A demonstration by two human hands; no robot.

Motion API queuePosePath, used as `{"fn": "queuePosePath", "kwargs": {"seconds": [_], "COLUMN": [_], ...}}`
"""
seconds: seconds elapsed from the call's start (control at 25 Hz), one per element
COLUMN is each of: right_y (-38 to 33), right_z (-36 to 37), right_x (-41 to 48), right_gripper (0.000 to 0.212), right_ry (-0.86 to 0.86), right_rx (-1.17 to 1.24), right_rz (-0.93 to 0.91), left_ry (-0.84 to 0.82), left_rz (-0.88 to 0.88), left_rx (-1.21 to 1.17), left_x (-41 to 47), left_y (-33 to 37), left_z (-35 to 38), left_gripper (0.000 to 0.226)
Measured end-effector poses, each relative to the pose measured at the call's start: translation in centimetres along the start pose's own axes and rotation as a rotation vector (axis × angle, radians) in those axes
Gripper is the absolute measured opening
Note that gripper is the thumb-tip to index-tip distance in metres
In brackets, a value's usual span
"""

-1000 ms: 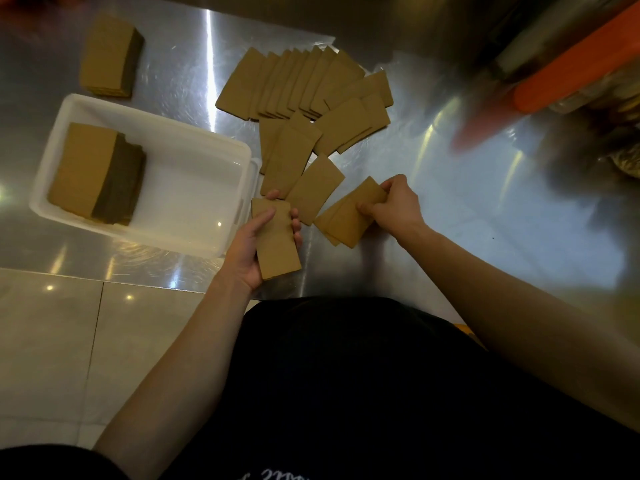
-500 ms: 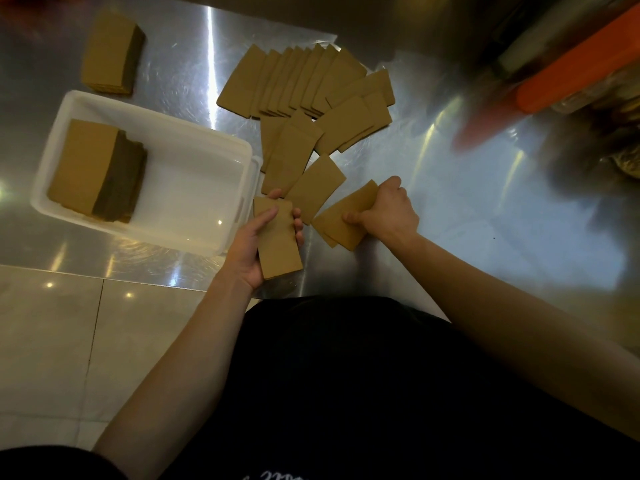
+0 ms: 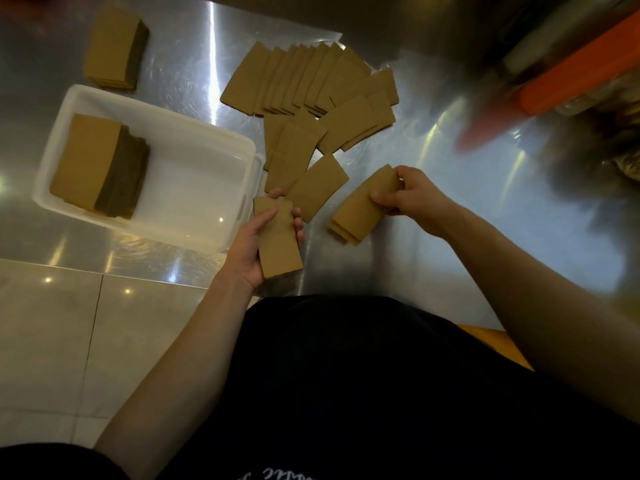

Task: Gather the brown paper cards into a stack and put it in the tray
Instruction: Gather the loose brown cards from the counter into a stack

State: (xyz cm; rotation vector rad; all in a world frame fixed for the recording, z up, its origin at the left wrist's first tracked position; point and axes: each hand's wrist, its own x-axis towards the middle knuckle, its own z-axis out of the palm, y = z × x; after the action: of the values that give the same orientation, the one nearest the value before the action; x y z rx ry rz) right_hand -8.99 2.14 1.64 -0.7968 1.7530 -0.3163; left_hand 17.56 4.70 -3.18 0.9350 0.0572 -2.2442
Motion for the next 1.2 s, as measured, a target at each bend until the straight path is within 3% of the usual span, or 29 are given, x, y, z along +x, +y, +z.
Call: {"fn": "queuePosePath", "kwargs": {"seconds": [0.28, 0.4, 0.56, 0.72, 0.84, 1.0, 1.2], "right_y": [-3.6, -4.3, -4.1, -3.6, -4.5, -7.3, -10.0], "right_z": [3.9, 6.0, 7.3, 5.6, 4.2, 4.7, 7.2], "right_x": [3.0, 4.0, 4.4, 4.3, 4.2, 4.6, 5.8], "right_gripper": [0.07, 0.078, 0.079, 0.07, 0.077, 0.078, 0.075], "right_ry": [-0.091, 0.012, 0.116, 0.048, -0.047, -0.13, -0.089], "right_rx": [-0.271, -0.353, -0.488, -0.223, -0.159, -0.333, -0.588], "right_rz": [-0.136, -0.215, -0.164, -0.187, -0.199, -0.253, -0.346], "left_ry": [0.007, 0.028, 0.054, 0.021, 0.022, 0.017, 0.055], "left_rz": [0.026, 0.045, 0.05, 0.052, 0.064, 0.057, 0.049], "left_rx": [-0.042, -0.054, -0.04, -0.037, -0.048, -0.058, -0.009], "left_x": [-0.5, -0.8, -0.8, -0.9, -1.0, -1.3, -1.6], "left_y": [-0.1, -0.1, 0.0, 0.2, 0.8, 1.5, 2.3], "left_z": [-0.5, -1.0, -1.3, -1.3, -1.5, -1.7, -2.0], "left_gripper": [0.037, 0.041, 0.044, 0.045, 0.04, 0.037, 0.037]}}
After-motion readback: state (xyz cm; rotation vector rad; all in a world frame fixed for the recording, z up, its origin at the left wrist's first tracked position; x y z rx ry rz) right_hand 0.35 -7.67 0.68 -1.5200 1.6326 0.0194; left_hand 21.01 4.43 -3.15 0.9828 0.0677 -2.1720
